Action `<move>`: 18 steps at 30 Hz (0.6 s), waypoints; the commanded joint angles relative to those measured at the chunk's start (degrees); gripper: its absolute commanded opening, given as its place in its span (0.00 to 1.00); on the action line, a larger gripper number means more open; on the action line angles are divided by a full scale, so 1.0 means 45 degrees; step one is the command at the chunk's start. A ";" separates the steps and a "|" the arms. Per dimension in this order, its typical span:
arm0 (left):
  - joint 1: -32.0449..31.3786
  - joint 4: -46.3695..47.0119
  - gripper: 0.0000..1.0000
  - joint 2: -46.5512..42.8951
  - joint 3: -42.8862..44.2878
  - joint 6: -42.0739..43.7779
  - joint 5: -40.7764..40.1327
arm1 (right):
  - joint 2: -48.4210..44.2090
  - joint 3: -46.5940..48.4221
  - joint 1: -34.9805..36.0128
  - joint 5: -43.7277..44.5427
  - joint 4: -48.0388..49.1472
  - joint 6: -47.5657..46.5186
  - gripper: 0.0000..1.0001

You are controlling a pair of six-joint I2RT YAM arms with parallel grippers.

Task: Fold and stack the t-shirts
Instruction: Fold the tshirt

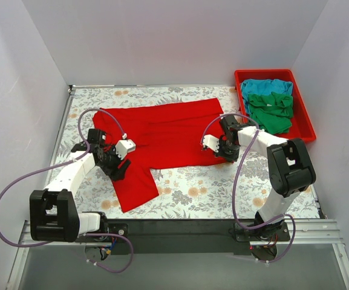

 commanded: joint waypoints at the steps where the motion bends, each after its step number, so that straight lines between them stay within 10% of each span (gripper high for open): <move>1: -0.0074 0.1284 0.59 -0.0046 -0.0067 0.1177 -0.1081 | 0.0349 -0.0497 0.0052 -0.0051 0.0179 -0.0021 0.01; 18: -0.0230 0.2007 0.28 0.1168 -0.1550 0.2567 -0.2897 | 0.0447 -0.0497 0.0071 -0.0031 -0.0153 0.0097 0.01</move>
